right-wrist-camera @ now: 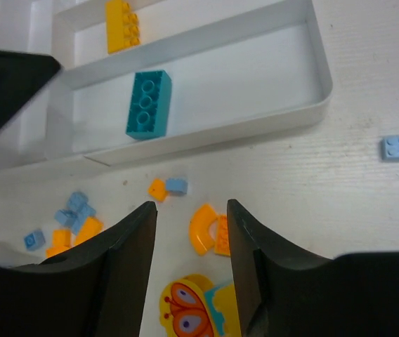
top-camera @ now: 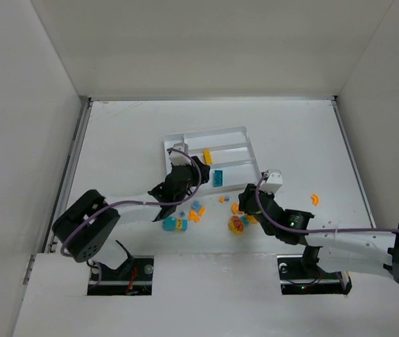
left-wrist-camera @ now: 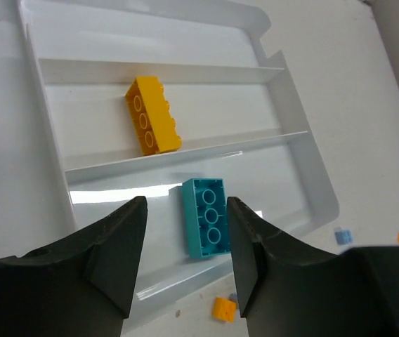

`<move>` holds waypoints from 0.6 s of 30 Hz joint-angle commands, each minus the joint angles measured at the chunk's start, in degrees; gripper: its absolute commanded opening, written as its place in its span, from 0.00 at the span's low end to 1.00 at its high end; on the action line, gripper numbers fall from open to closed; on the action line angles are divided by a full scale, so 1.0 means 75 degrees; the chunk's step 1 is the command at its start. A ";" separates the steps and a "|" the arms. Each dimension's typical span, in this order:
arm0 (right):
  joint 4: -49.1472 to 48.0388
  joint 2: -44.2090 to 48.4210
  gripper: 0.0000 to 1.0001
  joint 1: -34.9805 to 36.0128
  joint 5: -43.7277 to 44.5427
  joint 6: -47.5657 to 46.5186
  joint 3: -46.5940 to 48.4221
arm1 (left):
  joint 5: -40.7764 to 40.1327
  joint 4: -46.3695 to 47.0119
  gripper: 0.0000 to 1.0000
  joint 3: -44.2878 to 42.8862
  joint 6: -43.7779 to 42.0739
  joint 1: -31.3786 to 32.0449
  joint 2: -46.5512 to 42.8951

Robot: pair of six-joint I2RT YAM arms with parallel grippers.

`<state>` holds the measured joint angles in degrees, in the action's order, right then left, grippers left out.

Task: Sort the legos into containers by color

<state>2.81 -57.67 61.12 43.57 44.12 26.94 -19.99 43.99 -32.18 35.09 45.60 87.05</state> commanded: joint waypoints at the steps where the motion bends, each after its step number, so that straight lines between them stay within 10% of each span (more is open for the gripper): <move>1: 0.1707 0.0212 0.52 0.0246 0.0448 0.0701 0.0380 | 0.0039 -0.0238 0.45 0.0189 0.0102 0.0054 -0.1092; 7: 0.3877 -0.0161 0.70 0.0726 0.0413 0.1733 0.1013 | 0.0450 -0.1246 0.42 0.0611 0.0465 0.0265 -0.2416; 18: 0.3704 -0.1193 0.58 0.0774 -0.0173 0.1958 0.1119 | 0.1001 -0.2150 0.41 0.0975 0.1075 0.1190 -0.3543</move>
<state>31.03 -66.15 66.78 42.92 58.22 32.97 -14.06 28.84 -25.56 41.58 52.97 63.11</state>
